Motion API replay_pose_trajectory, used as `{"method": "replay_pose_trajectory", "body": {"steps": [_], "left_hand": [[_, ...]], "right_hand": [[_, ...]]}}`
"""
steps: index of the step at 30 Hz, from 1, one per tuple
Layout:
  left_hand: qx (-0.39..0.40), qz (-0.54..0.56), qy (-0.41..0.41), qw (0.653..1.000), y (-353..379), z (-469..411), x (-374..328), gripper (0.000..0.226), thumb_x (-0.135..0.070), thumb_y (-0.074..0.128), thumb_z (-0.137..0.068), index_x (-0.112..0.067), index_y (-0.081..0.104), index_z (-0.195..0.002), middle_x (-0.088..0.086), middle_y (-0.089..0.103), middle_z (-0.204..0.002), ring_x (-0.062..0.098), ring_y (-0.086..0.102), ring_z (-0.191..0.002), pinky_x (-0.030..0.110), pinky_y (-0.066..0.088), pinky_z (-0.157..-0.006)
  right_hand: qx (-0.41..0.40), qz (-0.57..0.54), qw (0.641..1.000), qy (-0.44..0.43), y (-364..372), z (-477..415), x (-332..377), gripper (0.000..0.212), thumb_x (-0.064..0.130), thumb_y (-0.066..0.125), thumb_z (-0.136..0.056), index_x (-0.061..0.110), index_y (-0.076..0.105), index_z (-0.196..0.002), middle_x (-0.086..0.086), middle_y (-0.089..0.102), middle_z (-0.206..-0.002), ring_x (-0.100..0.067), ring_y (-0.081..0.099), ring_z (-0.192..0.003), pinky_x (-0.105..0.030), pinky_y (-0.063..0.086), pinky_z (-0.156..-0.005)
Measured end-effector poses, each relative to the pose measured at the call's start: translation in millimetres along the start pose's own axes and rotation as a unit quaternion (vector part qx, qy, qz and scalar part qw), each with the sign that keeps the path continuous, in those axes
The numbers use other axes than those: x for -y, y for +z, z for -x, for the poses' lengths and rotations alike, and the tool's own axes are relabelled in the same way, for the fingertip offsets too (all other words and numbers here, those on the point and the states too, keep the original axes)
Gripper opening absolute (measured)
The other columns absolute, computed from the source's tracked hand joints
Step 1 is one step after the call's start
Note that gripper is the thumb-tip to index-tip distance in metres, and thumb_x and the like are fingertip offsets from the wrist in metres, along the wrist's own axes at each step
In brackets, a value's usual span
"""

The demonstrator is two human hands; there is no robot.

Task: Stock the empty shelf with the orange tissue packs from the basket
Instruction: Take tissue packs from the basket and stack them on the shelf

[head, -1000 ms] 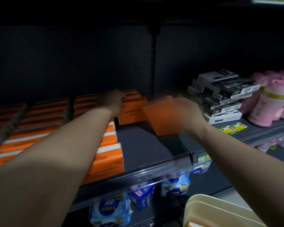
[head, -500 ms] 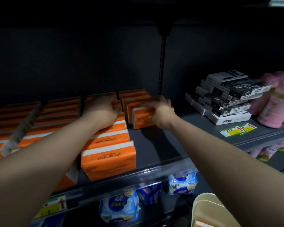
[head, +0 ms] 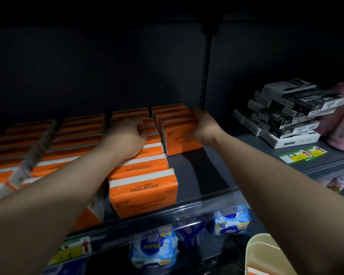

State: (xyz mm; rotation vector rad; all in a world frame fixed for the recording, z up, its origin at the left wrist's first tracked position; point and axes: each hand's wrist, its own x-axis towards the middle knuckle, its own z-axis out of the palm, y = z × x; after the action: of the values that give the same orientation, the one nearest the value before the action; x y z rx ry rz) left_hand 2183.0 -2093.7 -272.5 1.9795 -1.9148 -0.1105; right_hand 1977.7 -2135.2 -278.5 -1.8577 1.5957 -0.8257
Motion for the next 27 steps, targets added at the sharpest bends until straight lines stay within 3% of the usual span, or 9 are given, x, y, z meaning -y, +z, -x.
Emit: {"method": "replay_pose_trajectory", "body": {"steps": [9,14,16,19,27], "left_hand": [[0.000,0.005,-0.011,1.000,-4.9,6.4,-6.4,0.038,-0.037,0.051,-0.092,-0.030,0.051,-0.130,0.000,0.057,-0.124,0.020,0.057,-0.105,0.035,0.049,-0.083],[-0.040,0.017,0.040,0.998,-8.8,32.2,-25.9,0.036,-0.034,0.053,-0.090,-0.027,0.056,-0.126,0.003,0.060,-0.126,0.025,0.057,-0.111,0.035,0.048,-0.088],[-0.055,0.021,0.074,0.996,-10.7,45.8,-40.7,0.030,-0.032,0.056,-0.088,-0.023,0.063,-0.115,0.005,0.065,-0.116,0.028,0.060,-0.106,0.037,0.050,-0.087],[-0.050,0.015,0.106,0.993,-12.4,69.5,-66.5,0.033,-0.031,0.056,-0.087,-0.021,0.062,-0.118,0.008,0.063,-0.118,0.030,0.057,-0.111,0.040,0.048,-0.092],[0.004,0.017,0.200,0.980,-1.4,174.5,-128.6,0.038,-0.030,0.054,-0.088,-0.017,0.058,-0.124,0.012,0.059,-0.123,0.033,0.053,-0.115,0.041,0.043,-0.097]], "right_hand": [[-0.023,-0.031,0.999,-0.032,-3.5,11.1,-6.7,0.074,0.001,0.073,-0.068,0.017,0.041,-0.133,-0.008,0.056,-0.124,-0.025,0.058,-0.110,-0.043,0.049,-0.096],[-0.046,0.065,0.995,-0.052,-23.9,40.5,-17.5,0.088,0.016,0.074,-0.076,0.017,0.024,-0.148,-0.009,0.036,-0.148,-0.024,0.037,-0.134,-0.035,0.034,-0.111],[-0.050,0.097,0.991,-0.077,-35.1,61.9,-21.5,0.086,0.019,0.074,-0.078,0.016,0.025,-0.148,-0.008,0.032,-0.151,-0.021,0.031,-0.139,-0.030,0.027,-0.114],[-0.044,0.132,0.986,-0.093,-53.8,102.9,-29.0,0.081,0.018,0.072,-0.080,0.013,0.027,-0.148,-0.008,0.029,-0.153,-0.019,0.027,-0.141,-0.024,0.020,-0.115],[0.002,0.234,0.971,-0.053,-97.1,252.2,-66.5,0.076,0.019,0.070,-0.081,0.009,0.031,-0.145,-0.012,0.035,-0.150,-0.024,0.034,-0.137,-0.021,0.021,-0.109]]}}
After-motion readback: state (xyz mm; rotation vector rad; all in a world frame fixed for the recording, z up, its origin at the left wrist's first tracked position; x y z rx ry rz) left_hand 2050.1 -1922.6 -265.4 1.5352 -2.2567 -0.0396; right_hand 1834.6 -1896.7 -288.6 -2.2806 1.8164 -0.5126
